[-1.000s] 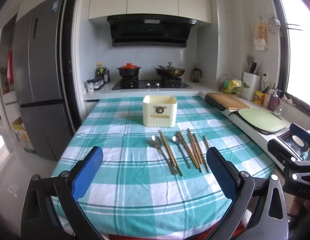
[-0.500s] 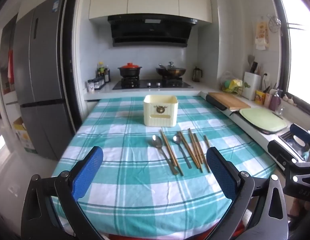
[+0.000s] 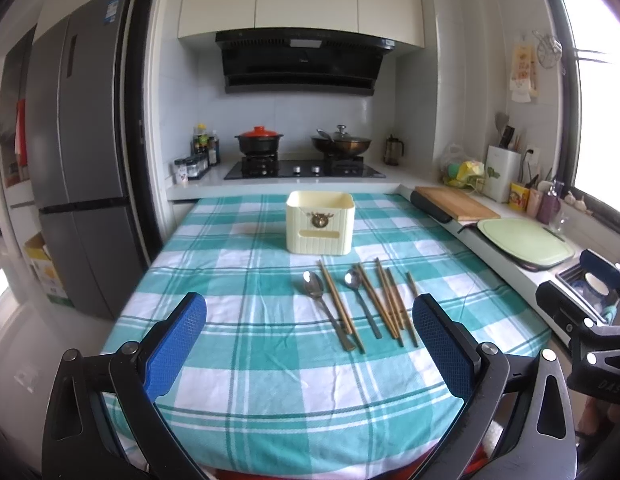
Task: Organize utensils
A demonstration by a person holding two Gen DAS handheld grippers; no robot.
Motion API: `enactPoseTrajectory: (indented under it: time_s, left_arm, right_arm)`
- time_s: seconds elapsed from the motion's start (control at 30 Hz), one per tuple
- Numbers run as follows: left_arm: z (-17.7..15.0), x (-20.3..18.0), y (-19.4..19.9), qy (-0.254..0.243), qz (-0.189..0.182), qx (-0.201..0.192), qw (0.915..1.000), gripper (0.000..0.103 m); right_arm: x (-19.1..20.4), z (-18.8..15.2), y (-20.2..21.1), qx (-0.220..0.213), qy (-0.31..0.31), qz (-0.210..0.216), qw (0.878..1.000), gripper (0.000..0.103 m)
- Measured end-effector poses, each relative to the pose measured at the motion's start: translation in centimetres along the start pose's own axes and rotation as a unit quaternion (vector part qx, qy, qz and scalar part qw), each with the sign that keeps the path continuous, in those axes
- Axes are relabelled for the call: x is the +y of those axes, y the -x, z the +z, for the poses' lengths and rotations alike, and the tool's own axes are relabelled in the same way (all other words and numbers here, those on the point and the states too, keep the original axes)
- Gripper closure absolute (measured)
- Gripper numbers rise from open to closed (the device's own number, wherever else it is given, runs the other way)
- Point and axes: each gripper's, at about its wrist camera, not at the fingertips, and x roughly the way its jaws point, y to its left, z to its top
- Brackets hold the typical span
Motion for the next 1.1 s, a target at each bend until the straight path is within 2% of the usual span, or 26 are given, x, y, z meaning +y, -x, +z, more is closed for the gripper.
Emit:
enactPoseTrajectory:
  time_s: [1.1]
  left_arm:
    - [0.13, -0.44, 0.05, 0.002, -0.003, -0.003, 1.0, 0.0]
  right_arm:
    - [-0.21, 0.07, 0.06, 0.0, -0.001, -0.001, 1.0, 0.0]
